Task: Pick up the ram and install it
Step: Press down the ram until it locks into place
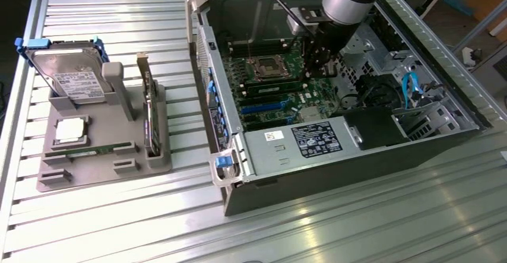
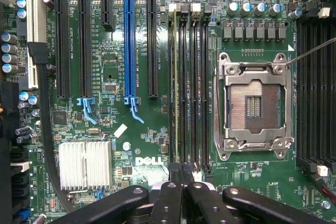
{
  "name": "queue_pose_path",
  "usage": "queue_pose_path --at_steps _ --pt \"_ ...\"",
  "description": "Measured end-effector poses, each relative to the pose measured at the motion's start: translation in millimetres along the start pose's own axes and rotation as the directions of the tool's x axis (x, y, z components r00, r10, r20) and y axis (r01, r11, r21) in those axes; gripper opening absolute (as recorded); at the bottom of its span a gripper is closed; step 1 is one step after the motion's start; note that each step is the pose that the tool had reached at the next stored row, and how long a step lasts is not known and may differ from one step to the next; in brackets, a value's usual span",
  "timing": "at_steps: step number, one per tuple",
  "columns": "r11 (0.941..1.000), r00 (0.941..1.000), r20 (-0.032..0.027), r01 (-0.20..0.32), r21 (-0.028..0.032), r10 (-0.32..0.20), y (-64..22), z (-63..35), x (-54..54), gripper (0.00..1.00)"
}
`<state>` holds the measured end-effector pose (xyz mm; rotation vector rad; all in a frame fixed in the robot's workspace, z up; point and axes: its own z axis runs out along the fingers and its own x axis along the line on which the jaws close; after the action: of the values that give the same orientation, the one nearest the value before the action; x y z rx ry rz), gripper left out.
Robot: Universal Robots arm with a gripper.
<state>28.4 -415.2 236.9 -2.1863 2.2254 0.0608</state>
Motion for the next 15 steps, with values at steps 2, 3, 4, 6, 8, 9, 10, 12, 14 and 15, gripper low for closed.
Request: queue_pose_path --at_steps 2,3,4,6,8,9,10,12,14,15 --pt "1.0000 1.0000 0.0001 0.000 0.0000 0.000 0.0 0.0 0.0 0.11" --pt "1.0000 1.0000 0.0001 0.000 0.0000 0.000 0.0 0.1 0.0 0.11" --pt "1.0000 1.0000 0.0001 0.000 0.0000 0.000 0.0 0.2 0.0 0.11" --pt "1.0000 1.0000 0.0006 0.000 0.0001 0.000 0.0 1.2 -0.1 0.11" --pt "1.0000 1.0000 0.0000 0.000 0.0000 0.000 0.0 1.5 0.0 0.11" --pt "1.0000 1.0000 -0.0001 0.000 0.0000 0.000 0.0 1.5 0.1 0.11" --pt "1.0000 1.0000 0.0001 0.000 0.0000 0.000 0.0 1.6 0.0 0.11" --pt "1.0000 1.0000 0.0005 0.000 0.0001 0.000 0.0 2.1 0.0 0.11" --pt "1.0000 1.0000 0.0002 0.000 0.0000 0.000 0.0 2.6 0.1 0.11" --pt "1.0000 1.0000 0.0001 0.000 0.0000 0.000 -0.1 2.8 0.1 0.11"
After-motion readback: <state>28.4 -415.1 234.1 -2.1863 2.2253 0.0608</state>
